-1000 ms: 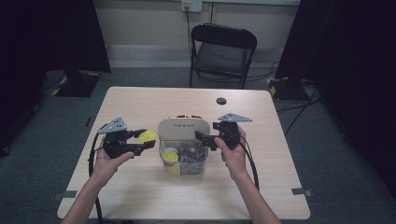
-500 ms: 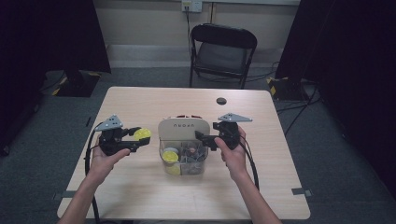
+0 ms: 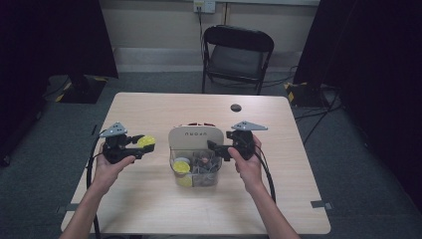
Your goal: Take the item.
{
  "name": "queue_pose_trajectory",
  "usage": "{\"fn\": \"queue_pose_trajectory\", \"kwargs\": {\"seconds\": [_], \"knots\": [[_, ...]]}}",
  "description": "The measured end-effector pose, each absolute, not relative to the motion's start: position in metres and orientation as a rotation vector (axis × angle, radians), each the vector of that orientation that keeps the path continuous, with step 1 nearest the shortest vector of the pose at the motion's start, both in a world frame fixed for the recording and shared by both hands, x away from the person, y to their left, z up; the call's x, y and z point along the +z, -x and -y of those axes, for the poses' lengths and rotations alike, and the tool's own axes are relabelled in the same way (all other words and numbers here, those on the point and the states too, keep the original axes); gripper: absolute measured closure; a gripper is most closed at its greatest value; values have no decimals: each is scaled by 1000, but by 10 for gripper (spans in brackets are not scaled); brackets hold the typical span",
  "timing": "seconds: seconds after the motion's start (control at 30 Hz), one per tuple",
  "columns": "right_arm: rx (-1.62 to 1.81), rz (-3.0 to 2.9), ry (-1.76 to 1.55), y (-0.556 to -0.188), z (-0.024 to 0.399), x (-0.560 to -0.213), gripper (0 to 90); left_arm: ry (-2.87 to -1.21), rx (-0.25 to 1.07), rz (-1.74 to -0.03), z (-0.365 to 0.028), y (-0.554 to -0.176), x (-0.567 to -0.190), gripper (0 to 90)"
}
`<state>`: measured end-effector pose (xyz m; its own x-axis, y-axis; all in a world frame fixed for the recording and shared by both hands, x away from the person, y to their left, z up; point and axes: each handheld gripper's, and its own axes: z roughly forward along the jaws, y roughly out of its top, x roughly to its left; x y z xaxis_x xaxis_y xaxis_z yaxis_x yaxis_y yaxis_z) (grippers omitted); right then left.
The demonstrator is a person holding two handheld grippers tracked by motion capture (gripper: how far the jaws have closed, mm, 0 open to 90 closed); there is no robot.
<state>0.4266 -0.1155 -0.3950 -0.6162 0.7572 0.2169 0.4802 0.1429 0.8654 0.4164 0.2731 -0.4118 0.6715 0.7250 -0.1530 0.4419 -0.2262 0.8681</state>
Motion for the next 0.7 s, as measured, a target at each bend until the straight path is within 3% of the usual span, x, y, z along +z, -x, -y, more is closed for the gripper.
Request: {"fn": "queue_pose_trajectory", "kwargs": {"seconds": [0.7], "knots": [[1464, -2158, -1204, -427, 115, -396, 129, -1909, 344, -1063, -283, -436, -448, 382]]}}
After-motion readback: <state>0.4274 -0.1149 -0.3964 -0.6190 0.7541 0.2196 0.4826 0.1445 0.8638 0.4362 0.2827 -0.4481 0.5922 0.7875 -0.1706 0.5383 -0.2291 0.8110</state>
